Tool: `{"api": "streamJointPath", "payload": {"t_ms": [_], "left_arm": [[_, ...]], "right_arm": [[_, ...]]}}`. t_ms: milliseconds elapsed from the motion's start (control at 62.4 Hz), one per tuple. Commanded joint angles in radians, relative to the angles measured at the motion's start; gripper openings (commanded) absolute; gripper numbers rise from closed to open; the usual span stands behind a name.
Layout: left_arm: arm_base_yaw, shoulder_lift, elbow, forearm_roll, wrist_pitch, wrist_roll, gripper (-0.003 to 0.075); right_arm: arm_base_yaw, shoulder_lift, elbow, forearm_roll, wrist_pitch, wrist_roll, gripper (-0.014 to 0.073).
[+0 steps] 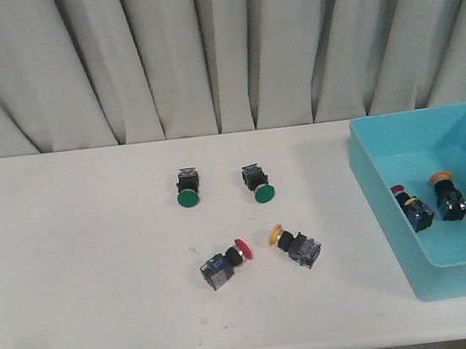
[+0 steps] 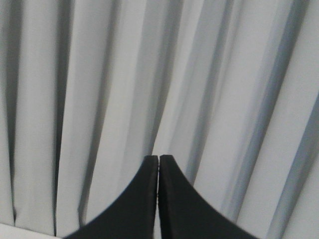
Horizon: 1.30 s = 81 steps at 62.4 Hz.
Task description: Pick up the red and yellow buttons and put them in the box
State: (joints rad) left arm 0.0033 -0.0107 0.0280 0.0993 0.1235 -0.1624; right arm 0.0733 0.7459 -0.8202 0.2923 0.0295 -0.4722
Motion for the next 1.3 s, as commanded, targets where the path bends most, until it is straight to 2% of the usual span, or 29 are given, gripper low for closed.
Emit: {"api": "streamJointPath", "payload": {"t_ms": [0,64,192,449,689,834,994,1283], "left_arm": [[0.0,-0.015,0.045,-0.009,-0.068,-0.002,-0.0006],[0.0,-0.015,0.045,-0.009,-0.068,-0.002,-0.0006],[0.0,-0.015,0.045,-0.009,-0.068,-0.002,-0.0006],[0.0,-0.015,0.045,-0.009,-0.068,-0.002,-0.0006],[0.0,-0.015,0.045,-0.009,-0.068,-0.002,-0.0006],[0.0,-0.015,0.045,-0.009,-0.068,-0.002,-0.0006],[0.0,-0.015,0.045,-0.009,-0.068,-0.002,-0.0006],[0.0,-0.015,0.045,-0.009,-0.068,-0.002,-0.0006]], "right_arm": [[0.0,-0.013,0.037,-0.133,-0.143,0.139,-0.0003],[0.0,-0.034,0.1,-0.176,-0.18,0.179,-0.0003],[0.0,-0.123,0.268,-0.176,-0.195,0.208,-0.0003],[0.0,-0.458,0.626,-0.186,-0.194,0.238,-0.0003],[-0.001,-0.655,0.849,-0.187,-0.191,0.277,-0.0003],[-0.001,-0.715,0.857,-0.226,-0.11,0.333,-0.0003],[-0.001,-0.729,0.857,-0.292,-0.106,0.371,-0.0003],[-0.001,-0.729,0.857,-0.305,-0.1,0.376,-0.0003]]}}
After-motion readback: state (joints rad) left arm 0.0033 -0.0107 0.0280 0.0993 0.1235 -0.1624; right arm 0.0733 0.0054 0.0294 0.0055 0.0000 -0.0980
